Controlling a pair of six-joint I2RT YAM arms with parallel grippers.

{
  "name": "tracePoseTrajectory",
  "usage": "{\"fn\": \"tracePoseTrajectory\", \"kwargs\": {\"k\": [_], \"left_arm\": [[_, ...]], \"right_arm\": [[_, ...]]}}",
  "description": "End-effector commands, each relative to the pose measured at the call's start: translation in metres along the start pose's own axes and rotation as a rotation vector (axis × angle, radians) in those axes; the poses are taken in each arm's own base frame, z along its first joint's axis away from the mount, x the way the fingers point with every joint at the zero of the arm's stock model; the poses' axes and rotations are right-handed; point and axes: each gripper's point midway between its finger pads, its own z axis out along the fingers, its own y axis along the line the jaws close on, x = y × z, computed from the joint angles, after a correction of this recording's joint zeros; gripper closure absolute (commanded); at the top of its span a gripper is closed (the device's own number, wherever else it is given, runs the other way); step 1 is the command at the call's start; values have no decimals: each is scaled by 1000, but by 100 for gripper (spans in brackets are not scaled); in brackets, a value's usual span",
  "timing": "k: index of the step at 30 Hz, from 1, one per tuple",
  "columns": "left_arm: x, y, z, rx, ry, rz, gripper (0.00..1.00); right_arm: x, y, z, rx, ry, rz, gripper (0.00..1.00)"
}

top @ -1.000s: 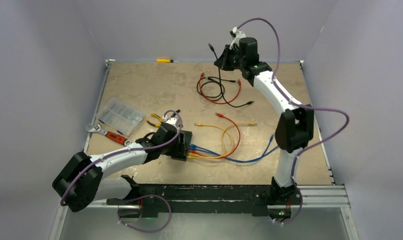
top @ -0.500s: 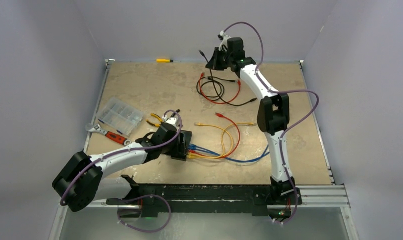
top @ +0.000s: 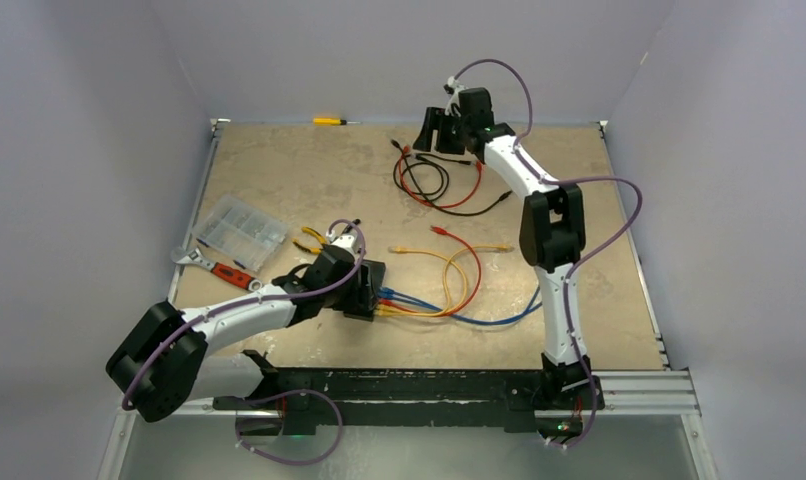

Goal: Pull the plug from the switch port
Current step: Place the connector at the center of the board, then pull the connector from the switch port.

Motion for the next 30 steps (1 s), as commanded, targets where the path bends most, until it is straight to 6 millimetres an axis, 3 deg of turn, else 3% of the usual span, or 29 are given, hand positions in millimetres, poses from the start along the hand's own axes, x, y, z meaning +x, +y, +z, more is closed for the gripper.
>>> {"fn": "tracePoseTrajectory", "kwargs": {"k": [1,5,8,12,16,23,27,30], "left_arm": [[23,13,5,-33,80,14,100],[21,12,5,-34,71,13,100],[19,13,4,-39,60,11,100],[13,9,3,-29,47,13,98],[6,4,-1,-10,25,15,81],[-6,-9,-10,50,-24,12,28],[-11,-14,-15,72,-49,-1,16],[-14,-17,-19,90,-65,-6,11]], "right_arm": [[-40,19,-46,-10,-121,-37,23],[-36,30,-70,-42,-152,-49,12],[-22,39,-87,-88,-147,-58,9],[28,44,-105,-159,-75,-32,7],[73,51,-127,-224,-28,-12,6],[164,75,-147,-359,113,-29,4],[208,84,-154,-384,190,-49,5],[230,92,-161,-400,223,-52,5]]}}
